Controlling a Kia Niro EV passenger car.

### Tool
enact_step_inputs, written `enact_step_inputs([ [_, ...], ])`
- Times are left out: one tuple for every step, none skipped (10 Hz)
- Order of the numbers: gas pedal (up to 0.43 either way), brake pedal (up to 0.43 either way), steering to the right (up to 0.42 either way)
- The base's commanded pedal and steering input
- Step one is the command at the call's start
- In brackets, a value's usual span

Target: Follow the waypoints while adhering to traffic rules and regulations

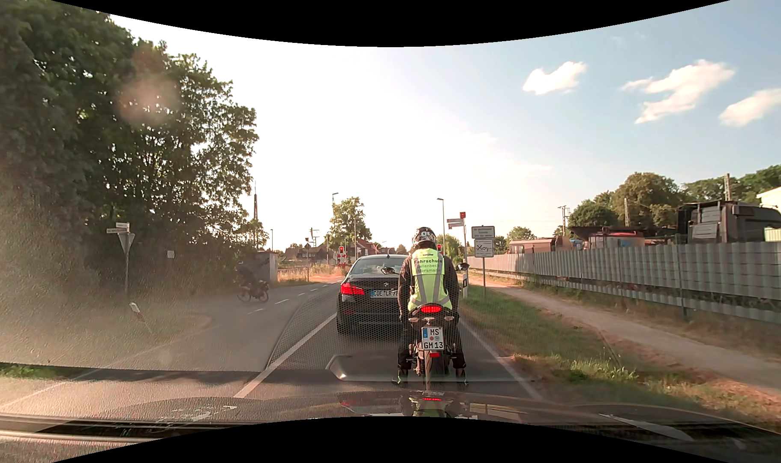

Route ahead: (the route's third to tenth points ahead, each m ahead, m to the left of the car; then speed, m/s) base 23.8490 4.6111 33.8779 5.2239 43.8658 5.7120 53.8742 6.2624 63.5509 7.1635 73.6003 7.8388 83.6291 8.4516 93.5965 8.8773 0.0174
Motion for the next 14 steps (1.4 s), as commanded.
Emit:
enact_step_inputs([
  [0.000,0.146,0.000],
  [0.000,0.140,0.000],
  [0.000,0.140,0.000],
  [0.000,0.140,0.000],
  [0.000,0.140,0.000],
  [0.000,0.140,0.000],
  [0.000,0.140,0.000],
  [0.000,0.140,0.000],
  [0.000,0.140,0.000],
  [0.000,0.140,0.000],
  [0.000,0.140,0.000],
  [0.000,0.140,0.000],
  [0.000,0.140,0.000],
  [0.000,0.140,0.000],
])
